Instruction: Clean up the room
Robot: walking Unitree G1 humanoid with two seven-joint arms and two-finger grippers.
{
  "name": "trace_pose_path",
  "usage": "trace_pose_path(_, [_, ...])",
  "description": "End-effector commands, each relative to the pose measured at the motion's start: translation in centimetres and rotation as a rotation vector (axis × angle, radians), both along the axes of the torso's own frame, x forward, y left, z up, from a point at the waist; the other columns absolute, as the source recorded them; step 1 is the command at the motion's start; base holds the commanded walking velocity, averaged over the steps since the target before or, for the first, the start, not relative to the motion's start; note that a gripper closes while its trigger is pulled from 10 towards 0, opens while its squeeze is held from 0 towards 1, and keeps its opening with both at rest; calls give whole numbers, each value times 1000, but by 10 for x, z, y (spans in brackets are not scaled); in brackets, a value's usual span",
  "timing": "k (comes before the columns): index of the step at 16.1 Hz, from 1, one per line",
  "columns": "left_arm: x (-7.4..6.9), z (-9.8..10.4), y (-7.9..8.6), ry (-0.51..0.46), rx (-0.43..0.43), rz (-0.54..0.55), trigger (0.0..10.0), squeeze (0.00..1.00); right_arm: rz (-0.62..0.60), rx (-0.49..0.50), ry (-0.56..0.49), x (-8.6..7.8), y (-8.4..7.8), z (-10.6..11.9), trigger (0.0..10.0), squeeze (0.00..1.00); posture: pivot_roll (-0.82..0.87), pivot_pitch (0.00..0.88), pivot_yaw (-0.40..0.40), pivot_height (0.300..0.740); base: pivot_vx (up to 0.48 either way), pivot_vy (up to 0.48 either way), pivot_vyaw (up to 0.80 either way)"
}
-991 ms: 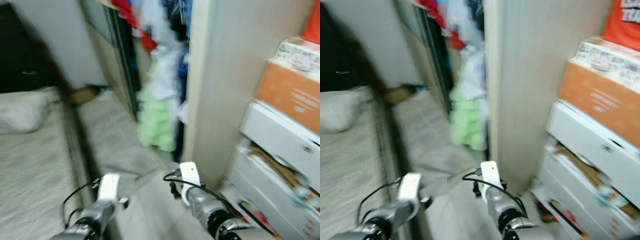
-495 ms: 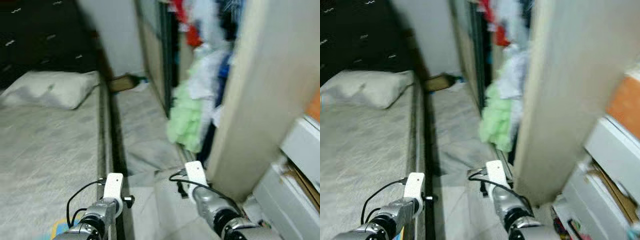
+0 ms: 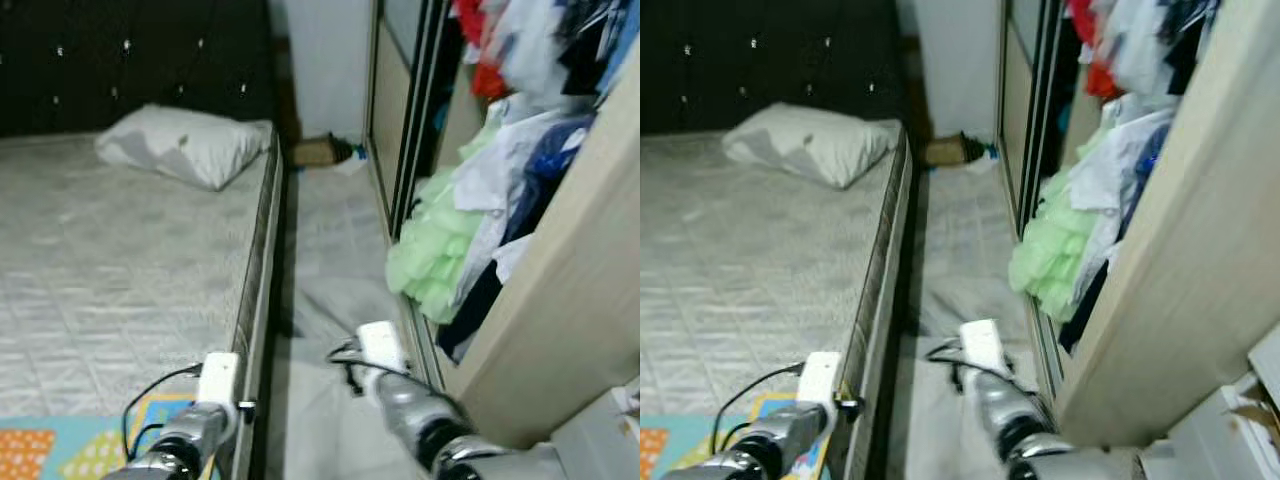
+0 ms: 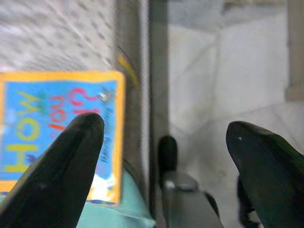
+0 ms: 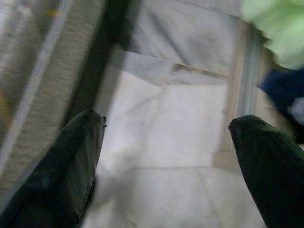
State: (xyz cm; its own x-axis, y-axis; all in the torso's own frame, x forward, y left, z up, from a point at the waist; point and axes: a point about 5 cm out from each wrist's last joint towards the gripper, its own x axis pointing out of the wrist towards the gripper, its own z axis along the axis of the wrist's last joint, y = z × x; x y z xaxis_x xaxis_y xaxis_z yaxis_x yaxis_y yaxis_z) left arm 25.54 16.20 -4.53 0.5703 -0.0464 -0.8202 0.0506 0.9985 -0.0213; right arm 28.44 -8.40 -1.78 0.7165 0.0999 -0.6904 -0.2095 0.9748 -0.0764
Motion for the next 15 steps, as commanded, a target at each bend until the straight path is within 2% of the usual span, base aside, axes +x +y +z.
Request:
trace_pose_path(1, [1, 1, -2, -5, -3, -16, 10000, 0, 6, -13, -10, 1, -3, 1, 10000, 0, -93, 0, 76, 740, 0, 0, 800])
trace_pose_path(15, [2, 1, -3, -6, -3, -17, 10000, 0, 1, -4, -16, 2, -3, 2, 10000, 0, -95, 0, 74, 740, 0, 0, 800])
